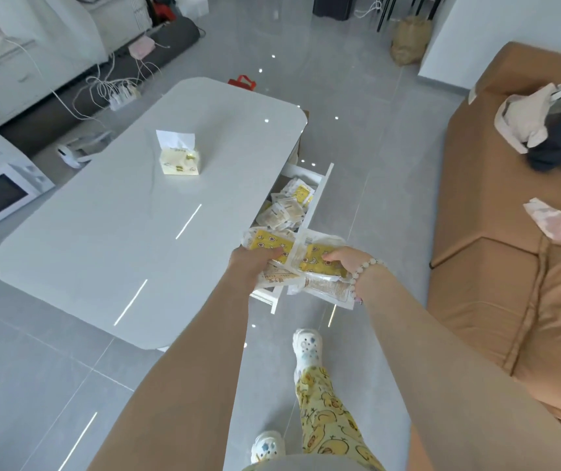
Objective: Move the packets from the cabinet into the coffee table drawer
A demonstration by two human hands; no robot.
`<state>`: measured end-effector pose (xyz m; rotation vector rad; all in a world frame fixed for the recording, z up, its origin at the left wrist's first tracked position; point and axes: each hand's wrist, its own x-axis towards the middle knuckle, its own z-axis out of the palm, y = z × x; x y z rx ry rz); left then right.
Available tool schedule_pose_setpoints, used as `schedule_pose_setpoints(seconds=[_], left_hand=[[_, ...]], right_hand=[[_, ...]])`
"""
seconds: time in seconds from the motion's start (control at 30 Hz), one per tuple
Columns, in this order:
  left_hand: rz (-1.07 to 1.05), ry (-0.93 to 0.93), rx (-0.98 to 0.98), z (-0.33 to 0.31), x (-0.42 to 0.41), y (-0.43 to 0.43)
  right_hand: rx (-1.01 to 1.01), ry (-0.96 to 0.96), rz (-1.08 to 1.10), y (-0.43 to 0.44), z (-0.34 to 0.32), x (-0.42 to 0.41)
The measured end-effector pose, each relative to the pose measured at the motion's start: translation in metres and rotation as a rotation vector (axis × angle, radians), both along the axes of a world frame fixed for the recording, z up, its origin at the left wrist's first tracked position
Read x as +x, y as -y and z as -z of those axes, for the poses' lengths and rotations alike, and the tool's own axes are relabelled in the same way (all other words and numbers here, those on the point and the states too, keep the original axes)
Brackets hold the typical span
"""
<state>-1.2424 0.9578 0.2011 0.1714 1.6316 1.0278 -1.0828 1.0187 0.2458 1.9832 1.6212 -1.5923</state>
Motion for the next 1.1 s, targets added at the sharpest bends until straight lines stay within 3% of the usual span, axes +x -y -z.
schedule_pose_setpoints(seconds=[0.2, 0.6, 0.8, 1.1], left_hand=[[-0.062, -0.045, 0.012, -0.010, -0.020, -0.067], [-0.073, -0.037, -0.169, 0.021, -0.040, -0.212], [0.019, -0.139, -0.189, 0.052, -0.064, -0.272], [0.196, -0.085, -0.285, 0.160, -0.079, -0.298]], right_hand=[[0.057, -0.037, -0.057, -0.083, -0.001, -0.024], [-0.090, -0.031, -0.120, -0.239, 0.034, -0.053], [-0.174, -0.001, 0.046, -0.280, 0.067, -0.073], [-0.293, 0.161, 0.246, -0.292, 0.173, -0.094]])
